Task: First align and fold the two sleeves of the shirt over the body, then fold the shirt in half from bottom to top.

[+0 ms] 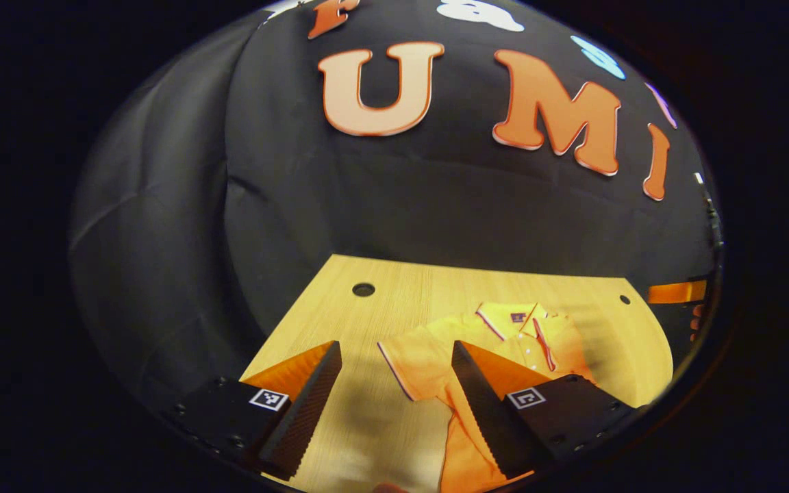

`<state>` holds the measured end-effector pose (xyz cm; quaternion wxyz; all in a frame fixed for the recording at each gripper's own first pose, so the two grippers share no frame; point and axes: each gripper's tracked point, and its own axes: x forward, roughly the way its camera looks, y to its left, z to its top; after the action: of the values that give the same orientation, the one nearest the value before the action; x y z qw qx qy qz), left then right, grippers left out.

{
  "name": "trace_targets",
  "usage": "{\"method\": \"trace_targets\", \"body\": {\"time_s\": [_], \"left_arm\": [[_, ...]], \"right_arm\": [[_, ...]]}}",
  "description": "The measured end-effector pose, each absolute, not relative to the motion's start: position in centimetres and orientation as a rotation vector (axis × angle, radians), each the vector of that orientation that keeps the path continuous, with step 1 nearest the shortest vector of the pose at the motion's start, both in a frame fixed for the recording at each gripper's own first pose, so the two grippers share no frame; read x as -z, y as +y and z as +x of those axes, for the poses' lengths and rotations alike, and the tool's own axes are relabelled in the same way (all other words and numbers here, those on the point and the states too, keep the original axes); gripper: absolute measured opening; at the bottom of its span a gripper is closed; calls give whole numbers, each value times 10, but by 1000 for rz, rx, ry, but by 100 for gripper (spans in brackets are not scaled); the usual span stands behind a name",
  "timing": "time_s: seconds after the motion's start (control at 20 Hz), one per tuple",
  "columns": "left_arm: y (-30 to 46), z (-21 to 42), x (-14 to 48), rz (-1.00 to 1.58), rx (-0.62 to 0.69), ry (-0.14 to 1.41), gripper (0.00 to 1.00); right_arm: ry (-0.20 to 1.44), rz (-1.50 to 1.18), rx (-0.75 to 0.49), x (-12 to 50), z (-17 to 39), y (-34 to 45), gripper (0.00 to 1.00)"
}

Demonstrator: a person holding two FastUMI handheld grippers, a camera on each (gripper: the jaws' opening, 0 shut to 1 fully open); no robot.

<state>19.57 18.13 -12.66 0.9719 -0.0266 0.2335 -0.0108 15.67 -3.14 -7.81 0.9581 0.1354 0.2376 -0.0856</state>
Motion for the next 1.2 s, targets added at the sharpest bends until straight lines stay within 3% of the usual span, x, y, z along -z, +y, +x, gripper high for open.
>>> {"method": "trace_targets", "body": {"time_s": [0.3, 0.85, 1.2], "left_arm": [[161, 251, 202, -121, 100, 740, 98], [167, 297, 288, -169, -10, 1109, 98], [167, 323, 319, -63, -46, 1185, 97]], "right_arm": [[368, 187, 363, 39, 83, -56, 97], [266, 74, 529, -8, -16, -89, 97], [277, 93, 591, -3, -57, -97, 97]]}}
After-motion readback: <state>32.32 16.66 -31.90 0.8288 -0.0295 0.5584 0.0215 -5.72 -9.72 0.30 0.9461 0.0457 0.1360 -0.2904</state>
